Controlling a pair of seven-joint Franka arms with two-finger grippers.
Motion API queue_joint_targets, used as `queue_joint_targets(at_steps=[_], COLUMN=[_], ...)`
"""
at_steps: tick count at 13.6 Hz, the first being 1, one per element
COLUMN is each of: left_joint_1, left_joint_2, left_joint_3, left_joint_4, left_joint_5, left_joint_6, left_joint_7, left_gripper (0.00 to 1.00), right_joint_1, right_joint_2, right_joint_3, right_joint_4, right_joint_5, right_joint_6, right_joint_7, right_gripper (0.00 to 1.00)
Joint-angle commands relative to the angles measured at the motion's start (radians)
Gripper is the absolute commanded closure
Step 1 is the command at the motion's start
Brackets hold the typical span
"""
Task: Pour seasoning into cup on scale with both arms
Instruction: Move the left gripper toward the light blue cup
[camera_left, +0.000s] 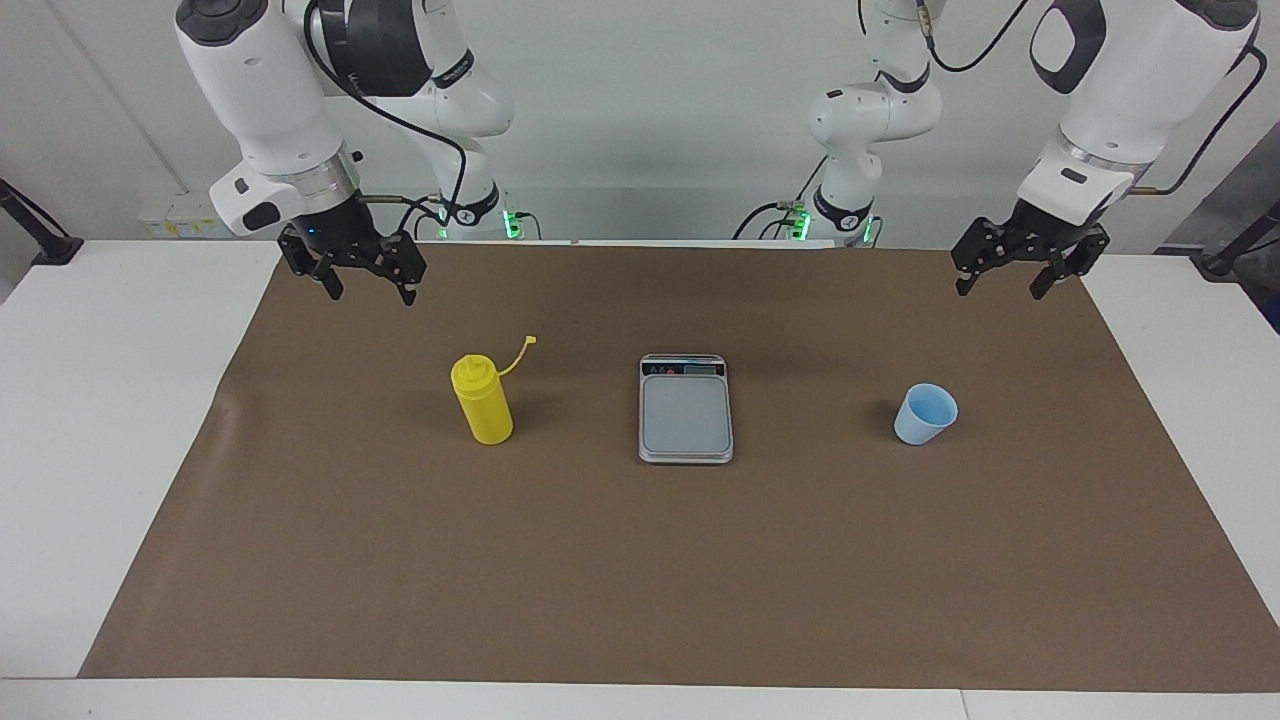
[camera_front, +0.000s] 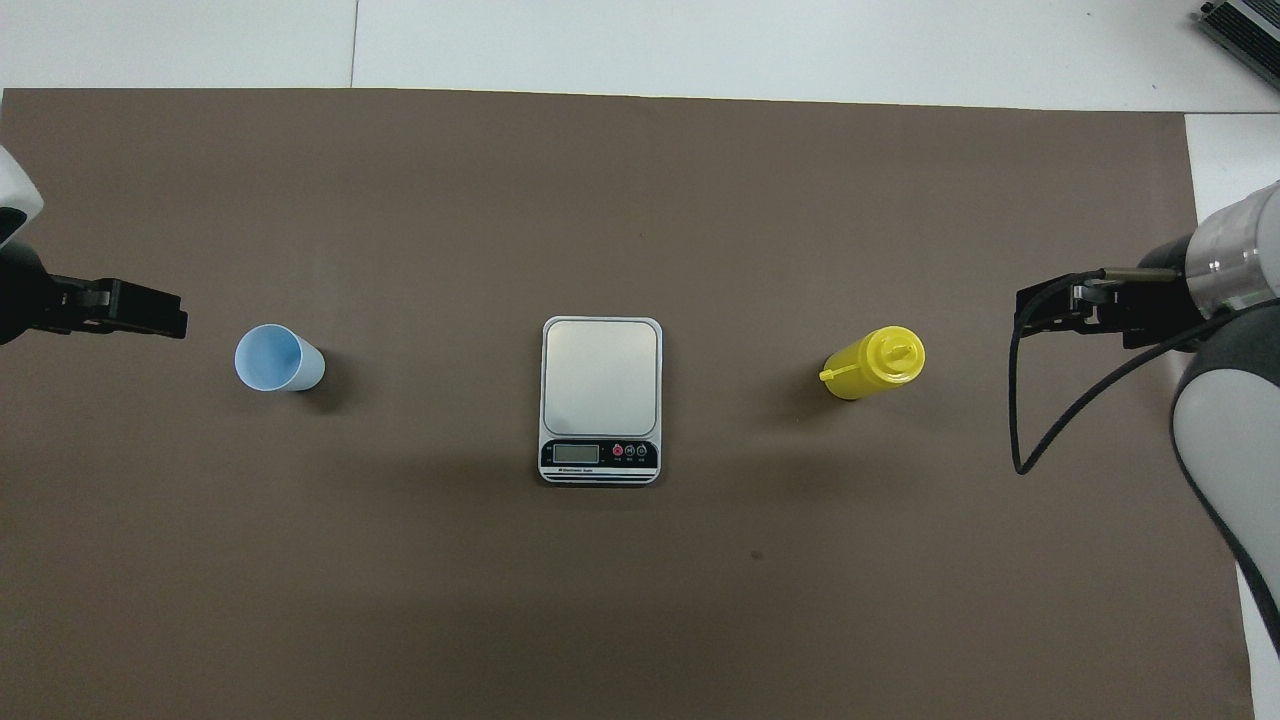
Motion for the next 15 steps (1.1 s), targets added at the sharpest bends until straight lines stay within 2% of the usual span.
queue_joint_targets(at_steps=[1,15], left_joint_1=[-0.010,-0.016], left_joint_2=[-0.008,-0.029], left_joint_3=[0.010,0.010], left_joint_4=[-0.013,-0.055], left_joint_5=[-0.010,-0.010], left_joint_6=[0.006,0.018], left_joint_7=[0.015,0.013], left_gripper=[0.00,0.00], right_joint_1=[-0.002,0.006], right_joint_2=[-0.022,-0.022], right_joint_3=[0.012,0.015], right_joint_4=[-0.022,-0.025], right_joint_5=[0.014,0.017], right_joint_6=[0.016,0.020], right_joint_7=[-0.023,-0.023], right_gripper=[0.00,0.00])
